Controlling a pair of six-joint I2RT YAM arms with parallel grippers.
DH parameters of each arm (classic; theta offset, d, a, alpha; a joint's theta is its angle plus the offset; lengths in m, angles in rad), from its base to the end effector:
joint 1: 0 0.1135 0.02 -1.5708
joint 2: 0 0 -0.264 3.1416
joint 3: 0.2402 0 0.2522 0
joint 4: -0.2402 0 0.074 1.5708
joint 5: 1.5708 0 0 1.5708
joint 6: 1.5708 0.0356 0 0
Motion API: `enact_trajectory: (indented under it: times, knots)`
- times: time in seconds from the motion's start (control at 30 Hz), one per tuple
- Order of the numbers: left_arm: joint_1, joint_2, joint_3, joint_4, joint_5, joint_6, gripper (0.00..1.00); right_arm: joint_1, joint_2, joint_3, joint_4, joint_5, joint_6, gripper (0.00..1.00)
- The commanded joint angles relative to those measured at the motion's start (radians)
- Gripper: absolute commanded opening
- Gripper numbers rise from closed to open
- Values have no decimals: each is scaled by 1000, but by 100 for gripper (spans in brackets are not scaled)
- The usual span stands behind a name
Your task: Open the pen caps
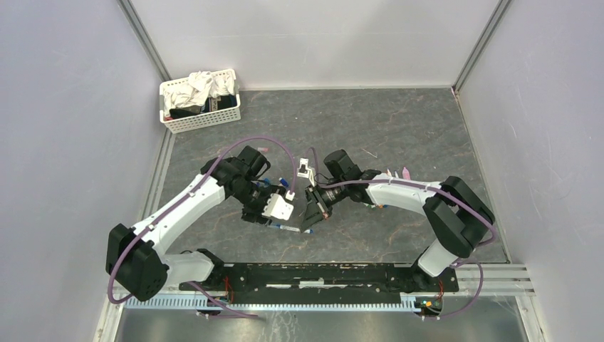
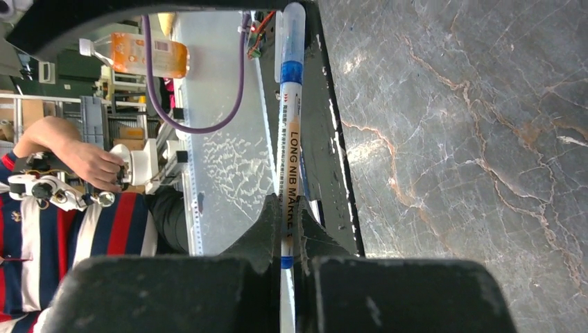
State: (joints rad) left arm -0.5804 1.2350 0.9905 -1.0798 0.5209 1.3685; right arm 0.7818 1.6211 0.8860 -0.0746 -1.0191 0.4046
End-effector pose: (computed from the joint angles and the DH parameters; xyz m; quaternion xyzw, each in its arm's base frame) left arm 0.1666 -0.1304 0.2600 0.8112 0.5124 -0.1904 0.2078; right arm 0.2051 0.2464 0.1903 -0.3299 0.7622 0.5568 0.0157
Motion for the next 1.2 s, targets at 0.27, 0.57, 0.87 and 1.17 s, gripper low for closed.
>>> enact_trajectory:
  times: [0.27, 0.57, 0.87, 1.17]
  knots:
    - [-11, -6, 78, 85, -45, -80, 69, -11, 48, 70, -100, 60, -123, 0]
    - [10, 7, 153, 76, -51, -165, 76, -56, 24, 21, -94, 119, -117, 0]
    - [10, -46, 87, 53, 161, -260, 90, -107, -31, -90, 324, -12, 234, 0]
    - [8, -45, 44, 26, 164, -149, 88, -107, -58, -90, 459, -62, 366, 0]
